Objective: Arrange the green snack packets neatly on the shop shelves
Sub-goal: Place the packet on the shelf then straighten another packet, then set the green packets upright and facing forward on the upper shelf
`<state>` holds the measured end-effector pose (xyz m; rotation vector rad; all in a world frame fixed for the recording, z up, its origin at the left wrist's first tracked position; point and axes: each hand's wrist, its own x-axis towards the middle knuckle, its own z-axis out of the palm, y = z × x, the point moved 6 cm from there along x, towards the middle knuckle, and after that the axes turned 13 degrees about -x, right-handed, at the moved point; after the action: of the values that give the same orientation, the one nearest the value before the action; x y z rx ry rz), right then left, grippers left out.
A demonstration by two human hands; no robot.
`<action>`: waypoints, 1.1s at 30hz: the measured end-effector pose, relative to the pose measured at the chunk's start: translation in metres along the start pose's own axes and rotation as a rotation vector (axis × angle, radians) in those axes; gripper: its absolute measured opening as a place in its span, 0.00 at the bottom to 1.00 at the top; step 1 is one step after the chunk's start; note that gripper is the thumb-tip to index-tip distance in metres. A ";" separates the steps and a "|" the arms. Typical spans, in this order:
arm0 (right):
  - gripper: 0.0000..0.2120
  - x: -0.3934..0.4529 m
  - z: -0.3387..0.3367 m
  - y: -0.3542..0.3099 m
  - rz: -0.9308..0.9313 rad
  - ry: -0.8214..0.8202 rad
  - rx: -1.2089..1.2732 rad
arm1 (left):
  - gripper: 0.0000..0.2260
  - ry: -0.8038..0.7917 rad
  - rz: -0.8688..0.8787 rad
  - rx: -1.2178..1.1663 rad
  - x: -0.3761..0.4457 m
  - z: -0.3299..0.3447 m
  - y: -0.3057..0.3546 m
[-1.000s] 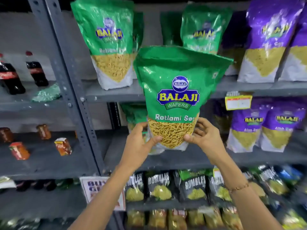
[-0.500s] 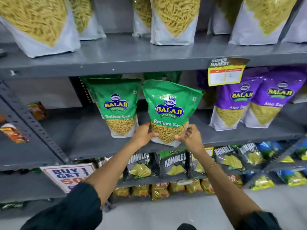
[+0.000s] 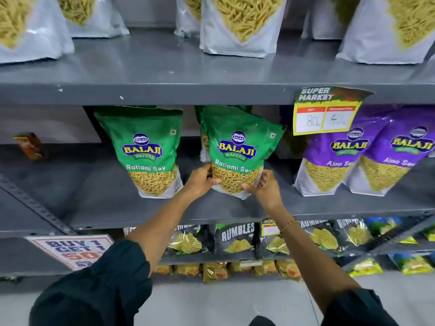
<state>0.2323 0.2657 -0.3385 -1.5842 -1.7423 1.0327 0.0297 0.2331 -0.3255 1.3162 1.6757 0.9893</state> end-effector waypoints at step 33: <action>0.49 -0.075 0.088 -0.480 -0.601 -0.402 -0.101 | 0.28 0.737 0.300 -0.150 -0.158 -0.387 0.159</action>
<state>-0.0943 0.1750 0.0202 -0.8286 -2.3668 1.0004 -0.2353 0.0609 -0.0086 1.1936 1.8908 1.9110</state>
